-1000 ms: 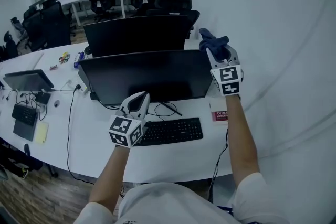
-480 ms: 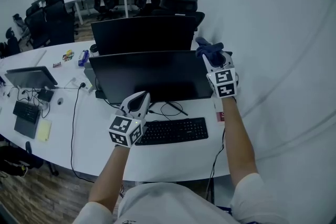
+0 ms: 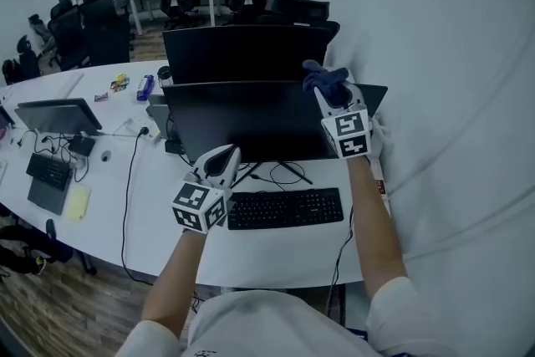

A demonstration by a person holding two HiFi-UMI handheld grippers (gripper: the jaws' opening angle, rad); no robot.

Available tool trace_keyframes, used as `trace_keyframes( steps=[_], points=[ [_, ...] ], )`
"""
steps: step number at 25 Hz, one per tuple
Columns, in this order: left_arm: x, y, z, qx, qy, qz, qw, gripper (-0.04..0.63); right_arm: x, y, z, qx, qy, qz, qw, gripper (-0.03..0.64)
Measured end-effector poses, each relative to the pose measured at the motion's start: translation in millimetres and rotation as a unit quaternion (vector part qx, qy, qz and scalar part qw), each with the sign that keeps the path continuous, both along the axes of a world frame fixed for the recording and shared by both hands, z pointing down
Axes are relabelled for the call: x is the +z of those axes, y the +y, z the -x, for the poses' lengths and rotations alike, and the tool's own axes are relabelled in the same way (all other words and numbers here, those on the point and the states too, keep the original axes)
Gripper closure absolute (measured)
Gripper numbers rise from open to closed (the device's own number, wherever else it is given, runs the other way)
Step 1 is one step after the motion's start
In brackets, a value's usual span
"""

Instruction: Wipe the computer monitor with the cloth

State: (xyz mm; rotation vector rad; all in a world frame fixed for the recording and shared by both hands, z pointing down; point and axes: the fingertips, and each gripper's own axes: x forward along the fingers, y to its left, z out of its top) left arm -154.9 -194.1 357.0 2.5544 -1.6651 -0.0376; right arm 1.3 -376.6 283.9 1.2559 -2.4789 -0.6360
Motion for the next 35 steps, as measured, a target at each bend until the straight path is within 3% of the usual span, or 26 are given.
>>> trace_keyframes(
  steps=[14,35],
  points=[
    [-7,20,75,-0.031,-0.015,-0.015,0.9993,0.591,3,42,133,-0.064,-0.005,0.002,0.998,0.465],
    [-2,75,203,-0.118,-0.010,-0.009,0.9929,0.591,5,96,320,-0.169,0.023,-0.004,0.985,0.465]
  ],
)
